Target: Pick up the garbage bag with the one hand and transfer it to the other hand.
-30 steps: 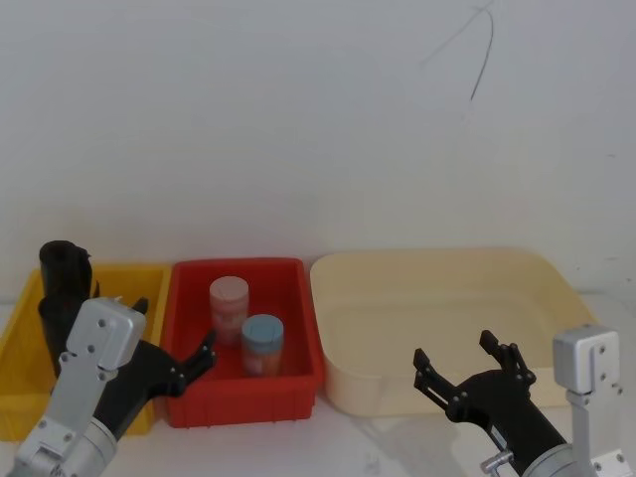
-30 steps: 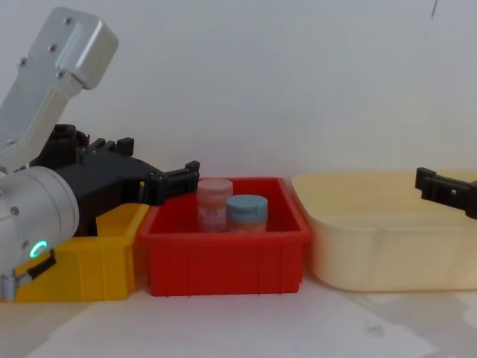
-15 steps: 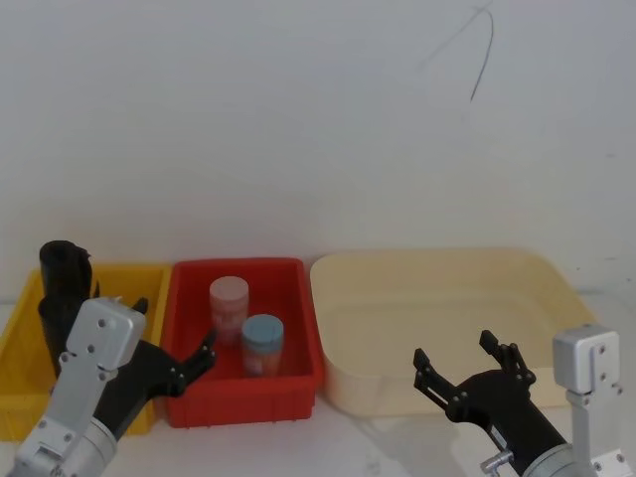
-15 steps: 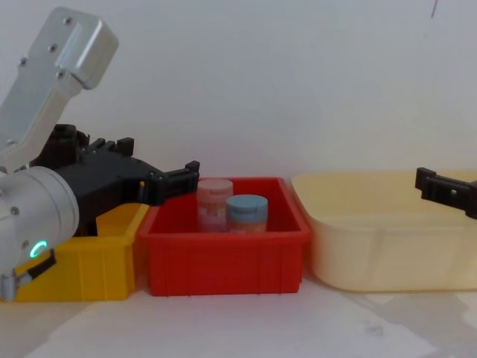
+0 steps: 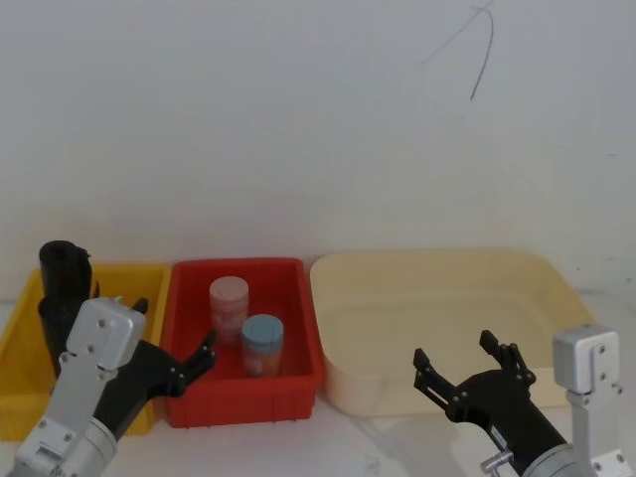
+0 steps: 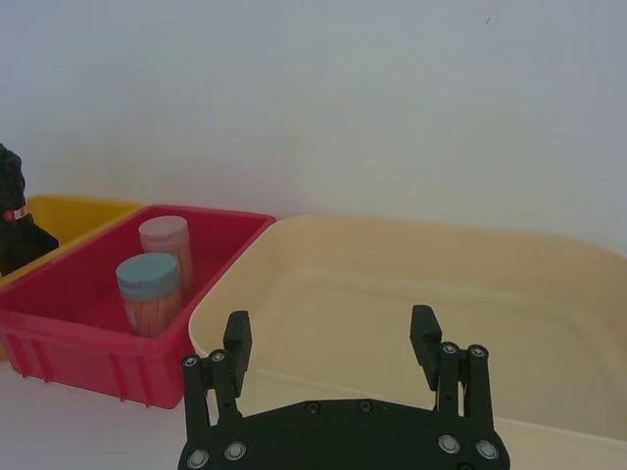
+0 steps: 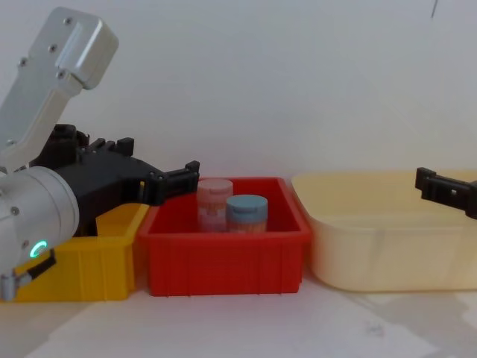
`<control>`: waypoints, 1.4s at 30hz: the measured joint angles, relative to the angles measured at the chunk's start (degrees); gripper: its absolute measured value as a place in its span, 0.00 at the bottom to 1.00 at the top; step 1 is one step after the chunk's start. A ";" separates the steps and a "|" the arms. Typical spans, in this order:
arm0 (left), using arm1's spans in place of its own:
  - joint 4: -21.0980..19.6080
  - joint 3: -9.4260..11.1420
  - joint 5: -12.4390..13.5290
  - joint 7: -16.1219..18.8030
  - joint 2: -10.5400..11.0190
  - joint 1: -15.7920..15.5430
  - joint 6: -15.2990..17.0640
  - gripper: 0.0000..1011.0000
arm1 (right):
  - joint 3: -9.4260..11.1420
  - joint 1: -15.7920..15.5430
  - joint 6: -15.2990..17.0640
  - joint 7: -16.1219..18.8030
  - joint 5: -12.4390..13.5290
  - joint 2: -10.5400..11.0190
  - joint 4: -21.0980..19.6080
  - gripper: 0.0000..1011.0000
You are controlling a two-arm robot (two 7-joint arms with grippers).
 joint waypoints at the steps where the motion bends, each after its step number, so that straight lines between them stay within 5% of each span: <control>1: 0.00 0.00 0.00 0.00 0.00 0.00 0.00 0.99 | 0.00 0.00 0.00 0.00 0.00 0.00 0.00 0.99; 10: 0.16 -0.01 -0.04 -0.28 -0.07 -0.29 0.12 0.99 | -0.29 0.59 0.29 0.06 -0.03 -0.34 0.24 0.99; 19: 1.01 -0.09 -1.57 -4.02 -0.07 -3.71 2.76 0.99 | -2.73 6.10 4.38 1.58 0.01 -2.80 2.01 0.99; 30: -3.18 -2.71 -5.97 -10.36 2.54 -9.01 13.09 0.99 | -5.42 15.59 13.01 4.20 1.90 -6.81 4.34 0.99; 42: -13.39 -9.83 -10.59 -12.09 7.97 -4.84 24.60 0.99 | -8.23 23.63 19.04 5.77 2.95 -10.49 8.72 0.99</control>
